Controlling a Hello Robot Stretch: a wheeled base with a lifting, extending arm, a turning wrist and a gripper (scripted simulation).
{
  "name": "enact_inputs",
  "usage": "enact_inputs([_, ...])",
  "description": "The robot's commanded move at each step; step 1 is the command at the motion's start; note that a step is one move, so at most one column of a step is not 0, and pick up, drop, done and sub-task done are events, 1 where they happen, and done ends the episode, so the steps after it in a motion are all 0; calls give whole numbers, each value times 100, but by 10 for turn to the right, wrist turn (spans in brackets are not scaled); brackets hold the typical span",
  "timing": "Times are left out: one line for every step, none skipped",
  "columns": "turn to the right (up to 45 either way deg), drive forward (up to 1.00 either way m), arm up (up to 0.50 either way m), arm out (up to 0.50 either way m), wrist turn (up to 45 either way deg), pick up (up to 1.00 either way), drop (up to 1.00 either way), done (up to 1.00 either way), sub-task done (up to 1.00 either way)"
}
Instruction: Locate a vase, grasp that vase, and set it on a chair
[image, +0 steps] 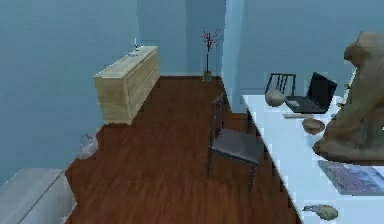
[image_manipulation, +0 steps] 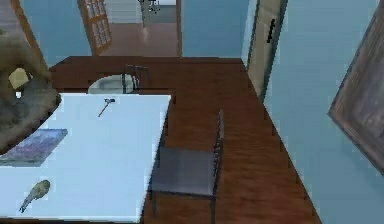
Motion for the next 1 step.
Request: enact_inputs([0,85,0,0,0,0,0,0,0])
